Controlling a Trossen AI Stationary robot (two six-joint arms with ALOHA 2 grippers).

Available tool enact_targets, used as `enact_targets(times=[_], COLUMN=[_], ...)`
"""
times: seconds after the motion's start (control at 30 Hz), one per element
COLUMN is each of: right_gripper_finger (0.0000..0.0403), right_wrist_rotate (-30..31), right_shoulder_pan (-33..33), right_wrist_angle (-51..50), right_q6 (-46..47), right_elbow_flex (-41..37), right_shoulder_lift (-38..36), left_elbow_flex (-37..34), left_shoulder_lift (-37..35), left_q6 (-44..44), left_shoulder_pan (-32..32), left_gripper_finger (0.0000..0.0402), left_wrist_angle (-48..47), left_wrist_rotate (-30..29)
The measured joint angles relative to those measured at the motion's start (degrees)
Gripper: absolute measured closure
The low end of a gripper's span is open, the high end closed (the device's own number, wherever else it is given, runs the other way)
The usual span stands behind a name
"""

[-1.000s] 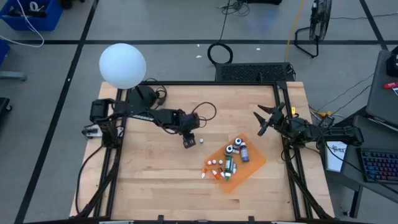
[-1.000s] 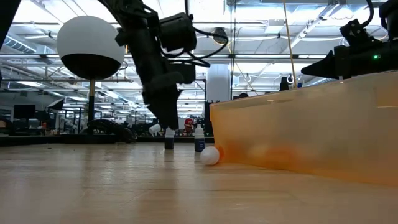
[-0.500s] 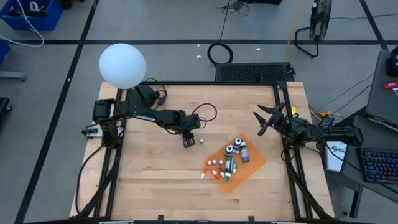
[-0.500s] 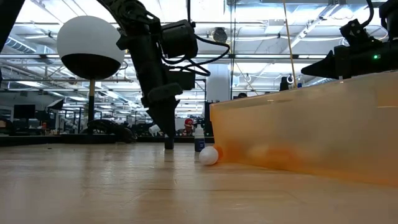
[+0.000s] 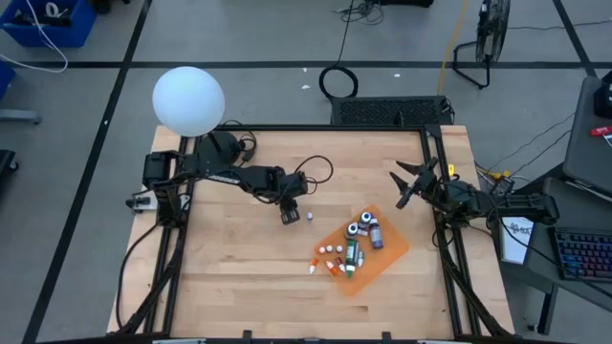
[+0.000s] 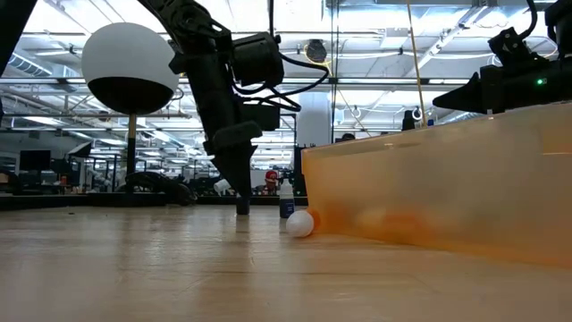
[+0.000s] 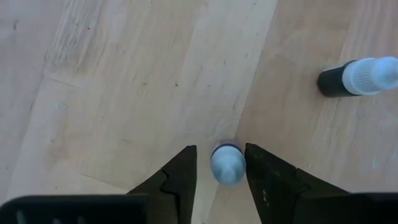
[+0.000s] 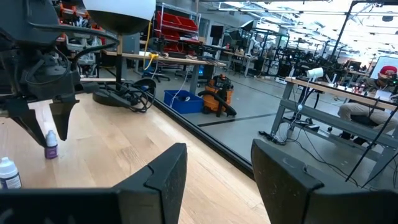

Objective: Pick & Place food coloring
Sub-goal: Put the small purple food coloring bottle into the orange bin

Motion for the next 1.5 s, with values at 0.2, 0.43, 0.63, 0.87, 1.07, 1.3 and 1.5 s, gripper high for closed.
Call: enact_targets(times=[0.2, 0.43, 0.63, 0.87, 1.07, 1.3, 1.5], right_gripper_finger=[0.0236, 0.0236, 0.0236, 0.0236, 0.0236, 0.0236, 0.0236], right_wrist_rotate=[0.01, 0.01, -0.01, -0.01, -0.01, -0.01, 0.01], right_shoulder_pan=[0.01, -0.01, 0.00, 0.00, 0.01, 0.01, 0.00], right_wrist_angle=[0.00, 0.00, 0.00, 0.00, 0.02, 0.00, 0.02], right_q6=[0.02, 0.02, 0.02, 0.01, 0.01, 0.00, 0.02], right_elbow_flex=[0.01, 0.01, 0.01, 0.01, 0.01, 0.01, 0.00], right_shoulder_lift=[0.00, 0.00, 0.00, 0.00, -0.01, -0.02, 0.00], left_elbow_flex=[0.00, 0.02, 0.86, 13.50, 30.80, 44.51, 50.53], left_shoulder_lift=[0.02, 0.02, -1.49, -2.87, 1.84, 13.24, 22.43], left_q6=[0.03, 0.07, 0.00, 0.56, 4.59, 9.88, 12.60], left_shoulder_pan=[0.13, 0.19, -0.78, -6.30, -13.14, -16.98, -16.55], left_gripper_finger=[0.0301, 0.0344, 0.0344, 0.0344, 0.0344, 0.0344, 0.0344], left_wrist_angle=[-0.15, -0.42, -1.95, -10.32, -19.86, -22.48, -21.87], left_wrist_rotate=[1.54, 1.68, 4.37, 3.04, -0.44, 0.37, 2.31])
